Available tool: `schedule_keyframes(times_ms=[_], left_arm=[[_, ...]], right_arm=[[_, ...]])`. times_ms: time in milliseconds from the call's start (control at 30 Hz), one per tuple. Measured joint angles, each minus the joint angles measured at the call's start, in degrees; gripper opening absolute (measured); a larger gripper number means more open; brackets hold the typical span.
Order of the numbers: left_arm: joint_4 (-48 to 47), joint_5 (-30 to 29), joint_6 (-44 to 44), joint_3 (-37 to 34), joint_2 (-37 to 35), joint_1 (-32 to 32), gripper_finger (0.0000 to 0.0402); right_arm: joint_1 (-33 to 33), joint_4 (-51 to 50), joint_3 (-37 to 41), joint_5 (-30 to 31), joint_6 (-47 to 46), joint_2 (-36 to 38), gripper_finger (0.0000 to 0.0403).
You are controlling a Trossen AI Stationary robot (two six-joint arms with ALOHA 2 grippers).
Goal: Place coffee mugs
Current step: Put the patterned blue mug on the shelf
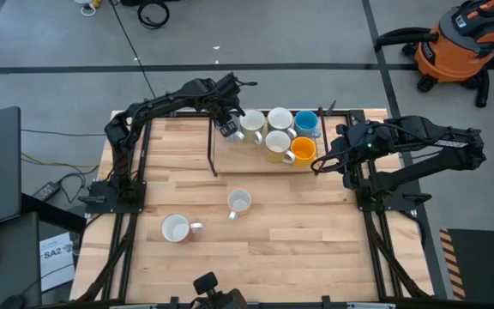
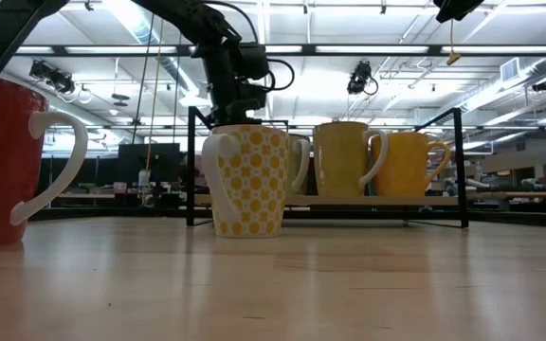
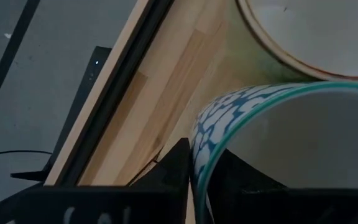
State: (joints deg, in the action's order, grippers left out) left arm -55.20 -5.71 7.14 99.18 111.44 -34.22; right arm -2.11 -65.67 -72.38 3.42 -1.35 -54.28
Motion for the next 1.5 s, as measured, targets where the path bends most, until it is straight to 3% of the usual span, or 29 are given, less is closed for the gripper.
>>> schedule_keyframes(times_ms=[867, 1067, 1267, 1500], left_arm=[[0.1, 0.0, 0.0, -0.1, 0.0, 0.0, 0.0055], [0.1, 0.0, -0.5, -0.1, 0.0, 0.0, 0.0030], [-0.2, 0.0, -0.5, -0.1, 0.0, 0.2, 0.0030], [-2.5, 0.0, 0.2, -0.4, -0.1, 2.4, 0.0066]], right_arm=[[0.0, 0.0, 0.0, 0.0, 0.0, 0.0, 0.0135], [0.0, 0.0, 0.0, 0.0, 0.0, 0.0, 0.0135], [0.0, 0.0, 0.0, 0.0, 0.0, 0.0, 0.0135], [0.0, 0.0, 0.0, 0.0, 0.0, 0.0, 0.0135]])
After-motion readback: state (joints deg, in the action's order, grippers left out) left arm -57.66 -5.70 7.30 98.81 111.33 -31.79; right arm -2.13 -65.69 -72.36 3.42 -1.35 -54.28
